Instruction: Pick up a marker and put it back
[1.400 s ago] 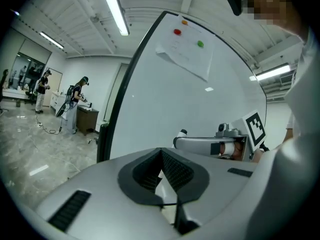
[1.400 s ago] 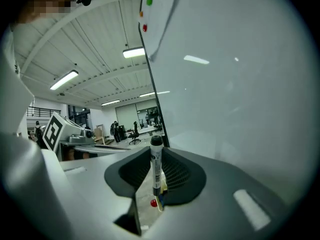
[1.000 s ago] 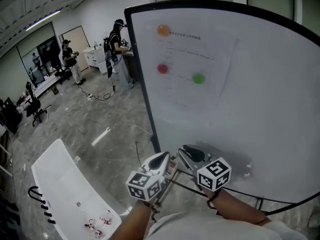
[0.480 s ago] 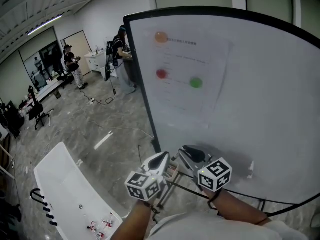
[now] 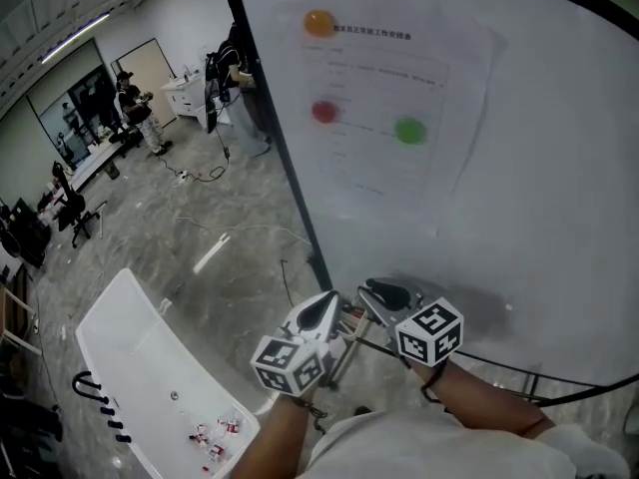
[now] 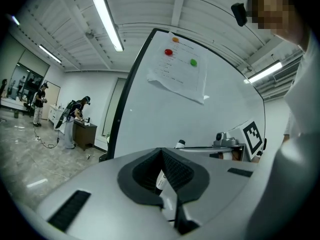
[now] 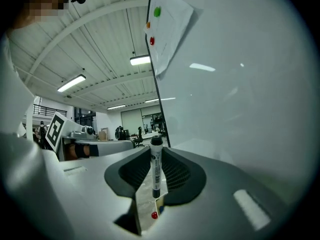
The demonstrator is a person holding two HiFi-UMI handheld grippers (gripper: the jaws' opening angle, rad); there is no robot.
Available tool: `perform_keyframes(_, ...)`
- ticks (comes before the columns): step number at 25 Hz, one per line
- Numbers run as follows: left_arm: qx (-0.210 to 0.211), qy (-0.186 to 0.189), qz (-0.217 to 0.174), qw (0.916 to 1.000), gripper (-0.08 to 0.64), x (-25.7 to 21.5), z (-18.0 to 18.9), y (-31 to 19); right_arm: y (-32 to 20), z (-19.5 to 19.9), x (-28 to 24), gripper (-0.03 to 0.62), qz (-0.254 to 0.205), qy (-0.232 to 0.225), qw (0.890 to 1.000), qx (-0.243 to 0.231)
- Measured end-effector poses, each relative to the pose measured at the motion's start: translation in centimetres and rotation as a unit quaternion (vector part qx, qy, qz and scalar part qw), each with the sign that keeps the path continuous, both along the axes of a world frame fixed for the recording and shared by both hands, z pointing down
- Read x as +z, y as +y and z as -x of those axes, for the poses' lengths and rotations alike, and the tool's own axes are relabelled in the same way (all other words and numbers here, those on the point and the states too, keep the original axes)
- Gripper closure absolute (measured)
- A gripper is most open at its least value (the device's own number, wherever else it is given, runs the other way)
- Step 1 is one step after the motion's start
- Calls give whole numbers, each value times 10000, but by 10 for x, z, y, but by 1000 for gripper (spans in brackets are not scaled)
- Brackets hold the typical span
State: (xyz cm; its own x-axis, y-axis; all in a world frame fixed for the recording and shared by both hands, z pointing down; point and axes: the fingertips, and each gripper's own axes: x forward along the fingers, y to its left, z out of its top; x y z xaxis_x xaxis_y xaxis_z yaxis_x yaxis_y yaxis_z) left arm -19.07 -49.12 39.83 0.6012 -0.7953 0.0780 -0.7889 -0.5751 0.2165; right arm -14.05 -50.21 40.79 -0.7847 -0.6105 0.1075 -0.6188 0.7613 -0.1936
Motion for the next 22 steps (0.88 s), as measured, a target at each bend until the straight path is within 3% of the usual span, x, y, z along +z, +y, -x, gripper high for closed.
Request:
perform_keyframes(9,139,-32,298,9995,555,58,14,-22,-30,21,101,523,799,367,9961,-29)
perform_keyframes(13,122,127,511,9985,555,83,19,-19,-25,28,152,523,1199,608,9909,-53)
perform_keyframes(18,57,163,693,9974,555,122,34,-35,-43,42,211,520,1408,820,9866,-35)
perform_keyframes(22,15,199,875,9960,555,124,44,-47,-56,42,218,511,1686,819,9823,24)
